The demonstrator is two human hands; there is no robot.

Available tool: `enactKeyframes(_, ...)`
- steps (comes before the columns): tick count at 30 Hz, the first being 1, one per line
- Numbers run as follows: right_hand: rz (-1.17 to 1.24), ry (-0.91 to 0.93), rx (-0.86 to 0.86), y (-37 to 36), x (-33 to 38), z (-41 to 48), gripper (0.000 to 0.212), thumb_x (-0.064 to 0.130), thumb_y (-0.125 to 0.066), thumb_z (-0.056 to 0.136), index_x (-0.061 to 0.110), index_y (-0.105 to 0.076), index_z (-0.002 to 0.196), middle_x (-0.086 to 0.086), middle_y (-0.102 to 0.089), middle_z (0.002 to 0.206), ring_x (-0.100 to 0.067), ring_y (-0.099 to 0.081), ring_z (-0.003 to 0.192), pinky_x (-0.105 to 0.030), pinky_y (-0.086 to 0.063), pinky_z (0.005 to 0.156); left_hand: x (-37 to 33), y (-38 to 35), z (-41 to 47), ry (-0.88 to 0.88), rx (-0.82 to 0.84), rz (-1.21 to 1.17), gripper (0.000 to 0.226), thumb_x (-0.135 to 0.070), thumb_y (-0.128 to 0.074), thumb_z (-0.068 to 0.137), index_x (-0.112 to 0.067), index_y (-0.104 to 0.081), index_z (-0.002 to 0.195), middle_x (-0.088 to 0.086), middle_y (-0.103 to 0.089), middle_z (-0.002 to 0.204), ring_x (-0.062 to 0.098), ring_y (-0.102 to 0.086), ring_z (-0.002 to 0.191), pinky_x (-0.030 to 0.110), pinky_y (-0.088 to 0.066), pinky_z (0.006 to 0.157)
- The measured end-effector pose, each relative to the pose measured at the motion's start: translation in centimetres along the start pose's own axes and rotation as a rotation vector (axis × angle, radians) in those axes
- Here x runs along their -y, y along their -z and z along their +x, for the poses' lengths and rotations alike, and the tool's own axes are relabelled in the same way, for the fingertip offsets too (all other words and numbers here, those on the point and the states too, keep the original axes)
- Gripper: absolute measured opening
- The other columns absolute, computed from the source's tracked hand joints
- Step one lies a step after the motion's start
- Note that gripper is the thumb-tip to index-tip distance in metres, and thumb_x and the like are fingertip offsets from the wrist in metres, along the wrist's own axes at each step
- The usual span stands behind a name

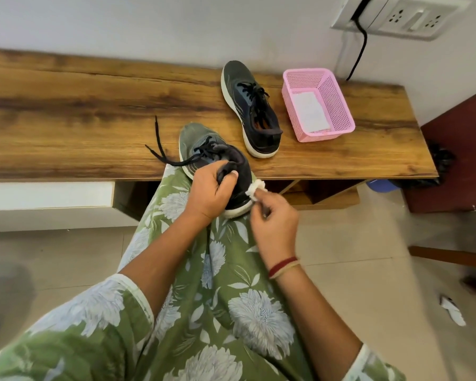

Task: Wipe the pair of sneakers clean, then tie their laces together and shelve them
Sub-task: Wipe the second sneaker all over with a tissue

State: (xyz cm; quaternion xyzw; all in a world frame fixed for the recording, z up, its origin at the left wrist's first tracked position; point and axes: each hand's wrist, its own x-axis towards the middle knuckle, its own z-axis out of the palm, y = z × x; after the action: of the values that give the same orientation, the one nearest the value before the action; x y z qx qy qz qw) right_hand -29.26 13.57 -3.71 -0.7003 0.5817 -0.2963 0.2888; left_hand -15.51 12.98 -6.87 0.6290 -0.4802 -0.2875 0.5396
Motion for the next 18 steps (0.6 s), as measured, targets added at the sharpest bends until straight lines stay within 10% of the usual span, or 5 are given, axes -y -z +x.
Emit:
enactKeyframes(2,-0.003,0.044,0.009,-0.3,0.3,-1.6,0.025,0.003,-0.060,0.082,0.008,-0.070,0.105,-0.004,-0.069,0.098,-0.011,-0.061,0.082,-0.031,-0.054,0.079,0.1,0.0,0.0,-0.005,-0.025,0.028,0.027,-0.029,-0.043,0.081,-0.022,-0.032,0.058,-0.007,-0.030,0.051,0.006,-0.028,0.047,0.027,-0.023,0.049)
enactKeyframes(7,0.226,-0.033,0.024,1.0,-0.2,-3.3,0.033,-0.005,-0.063,0.079,0.021,-0.069,0.099,0.014,-0.061,0.074,-0.007,-0.055,0.063,-0.012,-0.046,0.064,-2.3,-1.2,0.5,-0.011,-0.047,0.134,0.030,-0.032,-0.042,0.088,-0.017,-0.039,0.062,-0.004,-0.039,0.055,0.008,-0.037,0.052,0.030,-0.028,0.052)
enactKeyframes(12,0.420,-0.204,-0.242,1.5,-1.6,-0.7,0.031,-0.006,-0.060,0.084,0.016,-0.066,0.104,-0.004,-0.068,0.094,0.005,-0.061,0.081,-0.009,-0.047,0.074,-5.2,-3.5,3.5,0.082,0.102,0.644,0.027,-0.033,-0.044,0.098,-0.008,-0.055,0.097,0.010,-0.061,0.092,0.028,-0.059,0.084,0.032,-0.035,0.065)
enactKeyframes(18,0.386,-0.337,-0.175,0.2,-3.2,3.7,0.028,0.002,-0.063,0.085,0.006,-0.065,0.112,-0.001,-0.066,0.101,-0.004,-0.061,0.088,-0.017,-0.049,0.082,-5.6,-2.2,8.2,-0.083,0.286,0.860,0.051,-0.062,-0.047,0.088,-0.014,-0.053,0.072,-0.001,-0.052,0.077,0.021,-0.055,0.084,0.032,-0.034,0.063)
